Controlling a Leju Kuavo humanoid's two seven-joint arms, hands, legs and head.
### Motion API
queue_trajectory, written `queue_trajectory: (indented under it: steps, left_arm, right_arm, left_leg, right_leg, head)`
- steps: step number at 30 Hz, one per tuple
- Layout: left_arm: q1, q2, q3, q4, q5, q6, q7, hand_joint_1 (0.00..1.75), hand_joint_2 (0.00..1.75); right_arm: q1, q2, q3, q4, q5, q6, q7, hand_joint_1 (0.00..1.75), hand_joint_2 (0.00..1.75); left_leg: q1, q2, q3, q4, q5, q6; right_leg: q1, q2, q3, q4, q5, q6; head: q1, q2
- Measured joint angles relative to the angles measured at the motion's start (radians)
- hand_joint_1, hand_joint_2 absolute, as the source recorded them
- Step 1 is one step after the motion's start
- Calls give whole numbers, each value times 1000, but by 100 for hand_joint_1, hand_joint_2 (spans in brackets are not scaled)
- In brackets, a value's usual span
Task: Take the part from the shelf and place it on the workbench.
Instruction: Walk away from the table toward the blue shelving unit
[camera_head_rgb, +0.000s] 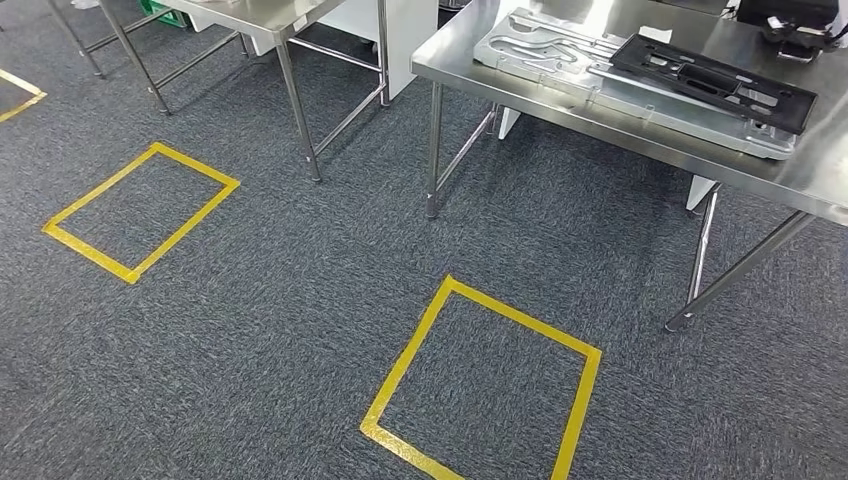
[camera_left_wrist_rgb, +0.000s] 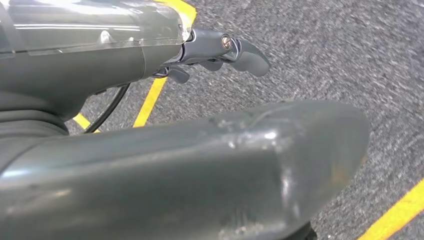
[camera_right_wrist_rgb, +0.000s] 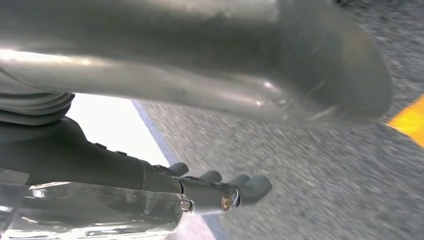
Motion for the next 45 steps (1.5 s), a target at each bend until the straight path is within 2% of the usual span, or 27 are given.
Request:
queue_trajectory:
  steps: [2,4,6,8,10,11,13,15,16,19,21,23,24,25,26,27,29,31,33,34,36,38,40,41,42,43,45]
  left_arm:
    - [1,0,-1,0,-2,0,0,0,0]
    - [2,0,-1,0,-4,1,0,0,0]
    - [2,0,-1,0,-6,3,1,0,0]
    - [0,0,-2,0,-8,3,1,0,0]
    - [2,0,-2,0,-11,5,1,0,0]
    - [3,0,-2,0,-12,7,1,0,0]
    - [2,0,-3,0,-14,10,0,0,0]
    - [-1,0,-5,0,-16,11,0,0,0]
    - [-2,0,-6,0,-18,12,0,0,0]
    - [1,0,-9,0,-20,14,0,0,0]
    - [1,0,-10,0,-20,16,0,0,0]
    - [-1,0,-11,0,-21,17,1,0,0]
    - [-1,0,-12,0,-22,17,1,0,0]
    - [-1,-1,-12,0,-23,17,1,0,0]
    - [-1,-1,-12,0,-23,17,2,0,0]
    - [-1,-1,-12,0,-24,17,2,0,0]
    - [-2,-1,-13,0,-26,17,3,0,0]
    - [-4,-2,-14,0,-30,16,4,0,0]
    - [-3,-3,-14,0,-32,16,6,0,0]
    - [-2,-3,-14,0,-33,16,6,0,0]
    - [-1,-2,-15,0,-34,16,7,0,0]
    - [-2,-2,-16,0,-34,17,9,0,0]
    - [-2,-2,-16,0,-35,17,10,0,0]
    - [-1,-2,-17,0,-35,17,11,0,0]
    - [1,-2,-17,0,-35,17,13,0,0]
    - [1,-2,-17,0,-35,18,14,0,0]
    - [-1,-2,-17,0,-37,19,17,0,0]
  right_arm:
    - [-3,0,1,0,1,0,0,0,0]
    - [-5,1,1,0,3,0,-1,0,0]
    - [-3,2,1,0,4,0,-1,0,0]
    - [0,2,1,0,5,-1,-1,0,0]
    - [1,2,1,0,7,-1,-1,0,0]
    - [1,2,1,0,8,-1,-1,0,0]
    - [0,2,2,0,13,-1,-1,0,0]
    - [0,2,2,0,18,-1,-1,0,0]
    - [-1,1,3,0,19,-1,-1,0,0]
    - [-6,1,4,0,19,-1,-1,0,0]
    - [-5,0,4,0,20,-1,-1,0,0]
    - [-3,-1,4,0,22,-1,0,0,0]
    - [-3,-1,5,0,23,0,0,0,0]
    - [-3,-1,5,0,25,0,1,0,0]
    - [-2,-1,6,0,28,0,2,0,0]
    - [-2,-1,7,0,31,1,3,0,0]
    - [0,-4,9,0,35,2,7,0,0]
    - [0,-6,10,2,38,5,13,0,0]
    - [-4,-7,11,2,39,9,17,0,0]
    - [-5,-7,12,2,40,10,18,0,0]
    - [-3,-7,13,3,40,13,19,0,0]
    - [0,-7,14,4,40,17,20,0,0]
    - [1,-7,15,5,41,20,23,0,0]
    - [0,-7,16,5,42,20,26,0,0]
    - [0,-7,18,5,43,21,29,0,0]
    - [-1,-7,20,5,45,22,32,0,0]
    - [-1,-7,25,5,50,23,34,0,0]
  left_leg:
    - [2,-16,-5,-2,3,-14]
    - [3,-7,-12,12,-6,-24]
    - [2,34,-47,90,-54,-31]
    - [5,66,-109,220,-116,-38]
    - [9,76,-135,279,-126,-43]
    - [11,81,-119,251,-104,-44]
    - [10,111,-46,117,-45,-40]
    - [4,137,3,21,-19,-31]
    - [2,140,8,6,-19,-26]
    - [0,113,6,0,-12,-10]
    - [3,95,9,-8,-4,3]
    - [3,78,6,-10,0,9]
    - [1,69,5,-9,1,10]
    - [0,59,5,-9,1,10]
    - [-2,47,6,-8,1,10]
    - [-3,35,8,-8,0,10]
    - [-6,14,8,-5,0,8]
    - [-5,-4,2,-3,1,0]
    - [-3,-21,-4,-6,4,-13]
    - [-3,-17,-6,-3,2,-19]
    - [-5,20,-28,47,-32,-29]
    - [0,62,-84,168,-97,-36]
    - [5,74,-129,264,-130,-43]
    - [8,77,-127,263,-118,-45]
    - [9,82,-105,221,-91,-46]
    - [10,94,-68,152,-57,-45]
    - [6,121,-7,37,-17,-37]
  right_leg:
    - [2,-5,3,-11,0,-8]
    - [-1,-26,9,-21,6,-21]
    - [-4,-50,14,-30,10,-34]
    - [-1,-73,13,-30,9,-40]
    - [1,-96,12,-28,6,-39]
    - [1,-106,13,-26,4,-38]
    - [2,-123,15,-20,-2,-31]
    - [6,-138,19,-15,-9,-20]
    - [8,-145,20,-14,-11,-15]
    - [5,-161,28,-15,-17,2]
    - [1,-131,7,40,-58,11]
    - [0,-84,-55,170,-127,14]
    - [1,-72,-85,229,-146,14]
    - [1,-66,-102,257,-146,12]
    - [2,-62,-101,246,-124,9]
    - [3,-55,-83,198,-85,4]
    - [4,-18,-31,66,-14,-10]
    - [6,10,-6,-2,6,-18]
    - [8,0,-1,-13,4,-23]
    - [6,-10,3,-20,7,-28]
    - [2,-34,13,-35,12,-40]
    - [5,-60,16,-38,11,-47]
    - [8,-84,16,-34,8,-48]
    - [9,-95,16,-32,6,-47]
    - [9,-104,17,-29,3,-45]
    - [9,-113,18,-25,-1,-42]
    - [12,-128,21,-18,-10,-33]
  head:
    - [0,0]
    - [-1,0]
    - [-4,0]
    - [-6,0]
    - [-6,0]
    - [-6,0]
    - [-6,0]
    - [-5,0]
    - [-5,0]
    - [-4,0]
    - [-3,0]
    - [-1,0]
    - [-1,0]
    - [-1,0]
    - [-1,0]
    - [-1,0]
    - [-2,0]
    - [-2,0]
    - [-2,0]
    - [-2,0]
    - [-6,0]
    - [-9,0]
    - [-9,0]
    - [-9,0]
    - [-9,0]
    - [-9,0]
    - [-9,0]
